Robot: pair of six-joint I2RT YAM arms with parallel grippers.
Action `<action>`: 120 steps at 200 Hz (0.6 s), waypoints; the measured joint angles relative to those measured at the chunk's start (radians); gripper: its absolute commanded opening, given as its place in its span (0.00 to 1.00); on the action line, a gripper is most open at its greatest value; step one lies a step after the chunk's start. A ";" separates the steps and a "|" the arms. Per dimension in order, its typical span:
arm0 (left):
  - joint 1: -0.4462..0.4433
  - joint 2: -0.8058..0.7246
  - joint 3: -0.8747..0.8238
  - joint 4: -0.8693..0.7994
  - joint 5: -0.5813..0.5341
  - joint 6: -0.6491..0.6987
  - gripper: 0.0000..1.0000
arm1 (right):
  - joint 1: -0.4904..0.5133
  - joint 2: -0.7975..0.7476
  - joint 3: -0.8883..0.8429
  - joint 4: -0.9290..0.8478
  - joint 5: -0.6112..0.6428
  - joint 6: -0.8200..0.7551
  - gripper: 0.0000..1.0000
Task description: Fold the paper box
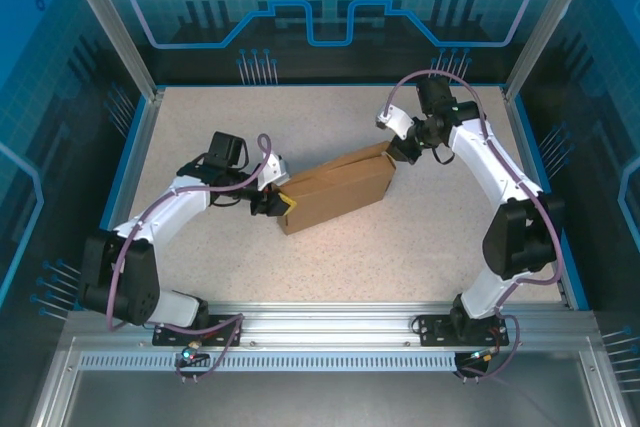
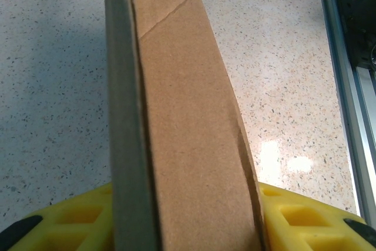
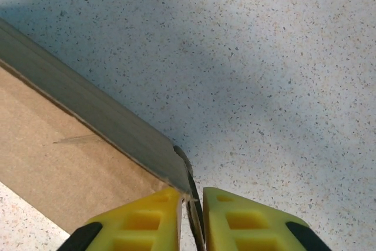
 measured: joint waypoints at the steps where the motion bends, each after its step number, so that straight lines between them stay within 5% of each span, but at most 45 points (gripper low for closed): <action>1: 0.000 0.000 0.000 0.000 0.000 0.000 0.35 | 0.000 0.000 0.000 0.000 0.000 0.000 0.20; 50: 0.000 0.004 0.006 0.000 0.000 0.000 0.34 | 0.003 0.000 0.002 0.000 0.003 0.011 0.24; 120: 0.000 0.004 0.006 0.000 -0.001 -0.005 0.34 | 0.029 0.000 0.025 -0.025 0.051 0.054 0.06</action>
